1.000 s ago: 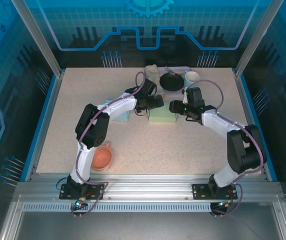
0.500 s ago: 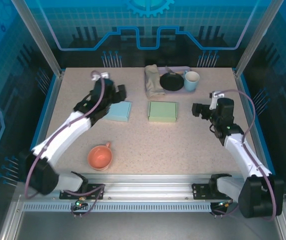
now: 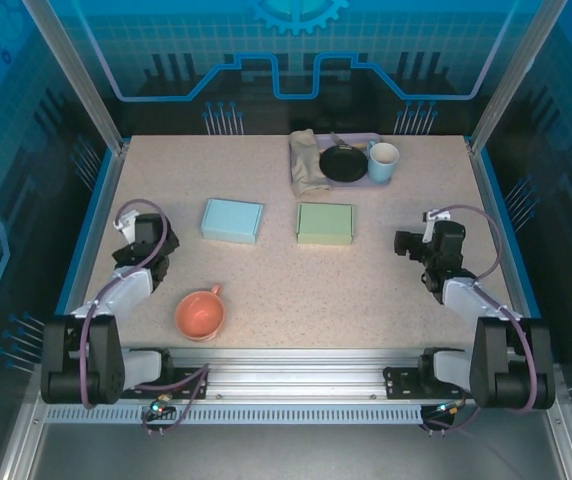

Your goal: Fold the paper box

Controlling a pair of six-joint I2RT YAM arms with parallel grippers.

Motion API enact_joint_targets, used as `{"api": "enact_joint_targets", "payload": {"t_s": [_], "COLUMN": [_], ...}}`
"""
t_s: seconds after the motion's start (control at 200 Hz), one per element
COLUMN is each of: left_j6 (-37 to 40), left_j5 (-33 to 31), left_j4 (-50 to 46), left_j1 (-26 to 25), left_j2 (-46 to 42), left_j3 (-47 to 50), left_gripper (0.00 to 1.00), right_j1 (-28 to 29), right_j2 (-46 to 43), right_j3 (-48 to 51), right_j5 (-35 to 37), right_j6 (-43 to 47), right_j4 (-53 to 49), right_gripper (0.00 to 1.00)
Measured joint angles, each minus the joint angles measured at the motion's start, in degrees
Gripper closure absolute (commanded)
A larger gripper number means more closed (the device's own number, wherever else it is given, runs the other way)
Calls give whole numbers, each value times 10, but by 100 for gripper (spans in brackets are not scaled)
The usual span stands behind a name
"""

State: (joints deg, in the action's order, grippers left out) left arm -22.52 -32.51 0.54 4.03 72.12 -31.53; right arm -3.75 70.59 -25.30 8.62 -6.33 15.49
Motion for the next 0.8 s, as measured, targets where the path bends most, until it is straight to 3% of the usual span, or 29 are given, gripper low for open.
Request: {"api": "enact_joint_targets", "payload": {"t_s": [0.52,0.8], "left_j6": [57,125], "left_j5": [96,158], "left_j4": [202,277], "left_j1": [0,-19], "left_j2": [74,102], "left_j3": [39,35], "left_gripper": [1,1], "right_j1": [1,63], "right_j2": [61,139], "right_j3": [19,30], "right_j5": [-42,-45], "right_j6": [-7,36], "right_j4": [160,264], "right_gripper": [0,0]}}
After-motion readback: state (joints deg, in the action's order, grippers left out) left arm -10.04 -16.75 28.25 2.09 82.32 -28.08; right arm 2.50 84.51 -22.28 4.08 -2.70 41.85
